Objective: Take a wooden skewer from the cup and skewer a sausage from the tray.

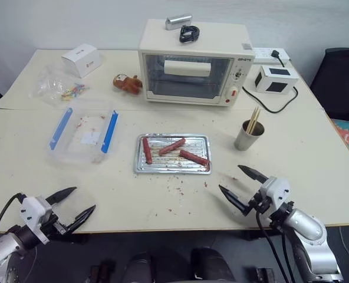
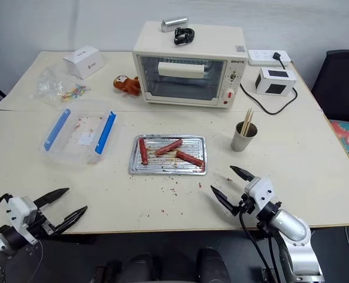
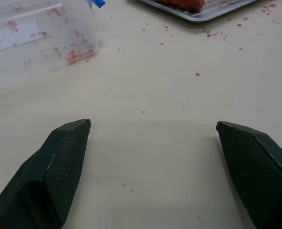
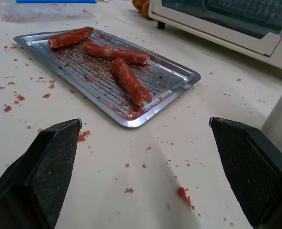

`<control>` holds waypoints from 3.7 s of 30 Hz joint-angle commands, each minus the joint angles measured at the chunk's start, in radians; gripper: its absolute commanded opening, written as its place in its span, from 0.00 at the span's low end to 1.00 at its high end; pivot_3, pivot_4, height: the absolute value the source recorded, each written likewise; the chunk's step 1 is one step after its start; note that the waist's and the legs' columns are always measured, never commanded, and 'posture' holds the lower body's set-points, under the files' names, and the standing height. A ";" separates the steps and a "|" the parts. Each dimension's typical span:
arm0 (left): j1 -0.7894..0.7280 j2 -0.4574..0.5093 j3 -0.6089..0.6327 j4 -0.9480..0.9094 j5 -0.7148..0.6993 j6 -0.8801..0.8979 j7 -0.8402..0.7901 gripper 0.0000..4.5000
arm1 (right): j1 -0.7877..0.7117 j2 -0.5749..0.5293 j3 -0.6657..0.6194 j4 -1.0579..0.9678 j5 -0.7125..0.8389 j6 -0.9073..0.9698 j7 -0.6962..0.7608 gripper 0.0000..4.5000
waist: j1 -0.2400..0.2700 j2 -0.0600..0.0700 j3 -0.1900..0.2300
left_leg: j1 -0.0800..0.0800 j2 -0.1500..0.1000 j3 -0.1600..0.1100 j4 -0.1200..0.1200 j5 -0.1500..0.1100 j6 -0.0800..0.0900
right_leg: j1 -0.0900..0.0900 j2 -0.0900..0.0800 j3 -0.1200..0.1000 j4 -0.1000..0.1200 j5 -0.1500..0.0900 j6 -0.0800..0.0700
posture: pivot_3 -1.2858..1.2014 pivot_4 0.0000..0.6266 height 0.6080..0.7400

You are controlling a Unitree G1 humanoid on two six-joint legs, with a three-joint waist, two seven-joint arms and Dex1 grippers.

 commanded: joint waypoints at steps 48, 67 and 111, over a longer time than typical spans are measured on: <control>-0.411 -0.006 -0.245 -0.450 -0.223 0.462 0.114 0.99 | -0.748 -0.331 -0.010 0.065 0.192 0.974 -0.176 1.00 | 0.001 0.003 0.001 | -0.005 -0.002 0.001 0.002 0.004 0.001 | -0.004 0.003 0.000 0.006 0.001 0.002 | 0.52 0.24 1.00; -0.423 0.001 -0.240 -0.406 -0.215 0.446 0.088 0.99 | -0.753 -0.283 -0.020 0.076 0.139 1.026 -0.206 1.00 | 0.000 0.003 0.001 | -0.005 -0.003 0.001 0.002 0.004 0.001 | -0.004 0.003 0.000 0.006 0.001 0.002 | 0.52 0.24 1.00; -0.382 0.000 -0.230 -0.318 -0.190 0.334 0.025 1.00 | -0.859 -0.180 -0.075 0.216 0.116 1.005 -0.226 0.00 | -0.001 0.004 0.001 | -0.006 -0.002 0.002 0.001 0.004 0.001 | -0.004 0.002 0.000 0.005 0.001 0.002 | 0.52 0.24 1.00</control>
